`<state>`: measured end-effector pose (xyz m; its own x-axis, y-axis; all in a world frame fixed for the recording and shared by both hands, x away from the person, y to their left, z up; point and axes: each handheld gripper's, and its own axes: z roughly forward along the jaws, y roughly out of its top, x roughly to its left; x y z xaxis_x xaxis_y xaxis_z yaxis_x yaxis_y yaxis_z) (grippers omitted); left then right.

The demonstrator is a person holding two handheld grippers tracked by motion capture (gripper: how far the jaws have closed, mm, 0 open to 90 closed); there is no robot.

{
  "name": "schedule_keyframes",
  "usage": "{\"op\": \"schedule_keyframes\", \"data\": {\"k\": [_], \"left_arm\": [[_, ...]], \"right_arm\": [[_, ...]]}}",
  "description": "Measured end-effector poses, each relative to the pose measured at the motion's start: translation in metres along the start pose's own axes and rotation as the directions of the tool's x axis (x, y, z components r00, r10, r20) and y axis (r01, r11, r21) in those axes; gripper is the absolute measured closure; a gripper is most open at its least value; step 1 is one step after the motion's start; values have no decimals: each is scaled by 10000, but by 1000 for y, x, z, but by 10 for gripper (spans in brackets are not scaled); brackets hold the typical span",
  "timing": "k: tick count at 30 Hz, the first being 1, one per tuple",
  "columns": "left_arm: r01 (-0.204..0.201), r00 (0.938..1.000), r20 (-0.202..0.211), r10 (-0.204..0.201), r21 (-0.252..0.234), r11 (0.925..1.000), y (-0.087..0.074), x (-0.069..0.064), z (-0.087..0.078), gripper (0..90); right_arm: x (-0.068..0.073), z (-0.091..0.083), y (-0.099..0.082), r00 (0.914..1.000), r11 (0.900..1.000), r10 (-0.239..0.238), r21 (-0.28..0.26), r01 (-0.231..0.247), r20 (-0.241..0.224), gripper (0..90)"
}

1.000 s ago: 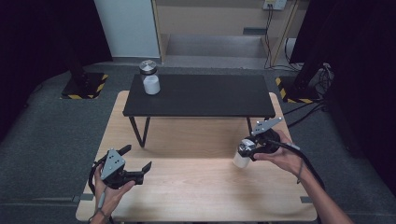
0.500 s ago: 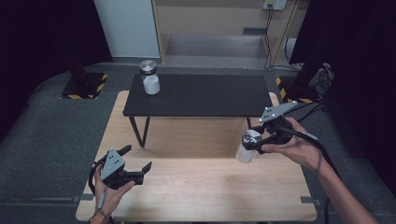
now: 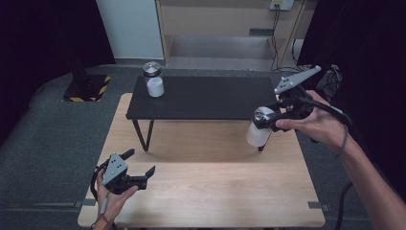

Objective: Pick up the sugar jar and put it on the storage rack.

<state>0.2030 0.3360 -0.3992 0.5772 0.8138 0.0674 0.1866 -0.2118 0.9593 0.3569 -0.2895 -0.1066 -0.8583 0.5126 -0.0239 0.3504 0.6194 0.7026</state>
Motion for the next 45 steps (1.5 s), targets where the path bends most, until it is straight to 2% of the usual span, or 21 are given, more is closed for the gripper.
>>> {"op": "schedule_keyframes", "data": {"k": [9, 14, 21, 24, 26, 30, 36, 42, 45], "left_arm": [[39, 10000, 14, -39, -16, 10000, -1, 1, 0, 43], [35, 10000, 24, -35, 2, 10000, -1, 1, 0, 43], [80, 10000, -5, -80, 2, 10000, -1, 2, 0, 43], [56, 10000, 7, -56, 70, 10000, -1, 2, 1, 43], [-4, 10000, 15, 3, 110, 9999, -1, 1, 2, 43], [22, 10000, -56, -22, 63, 10000, -1, 0, 0, 43], [147, 9998, -138, -146, 37, 9999, -2, 1, 0, 43], [141, 9997, -182, -140, 51, 9999, -2, 2, -1, 43], [106, 9997, -201, -105, 54, 9999, -2, 1, -1, 43]], "right_arm": [[-5, -9, 39, 9991, 9999, -92, 107, 87, 408, 348], [-16, -10, 53, 9967, 9999, 122, 24, -125, 799, 348], [-38, 3, 69, 9877, 9982, 601, -87, -595, 1441, 348], [-43, 16, 76, 9766, 9956, 905, 46, -932, 1949, 348], [-49, 25, 77, 9697, 9933, 1136, -18, -1159, 2164, 348], [-68, 40, 74, 9589, 9853, 1698, -225, -1691, 2273, 349], [-83, 60, 72, 9439, 9802, 1924, -62, -1981, 2685, 348], [-95, 71, 68, 9366, 9729, 2243, -67, -2310, 2694, 348], [-100, 74, 68, 9381, 9719, 2284, -49, -2353, 2602, 348]]}}
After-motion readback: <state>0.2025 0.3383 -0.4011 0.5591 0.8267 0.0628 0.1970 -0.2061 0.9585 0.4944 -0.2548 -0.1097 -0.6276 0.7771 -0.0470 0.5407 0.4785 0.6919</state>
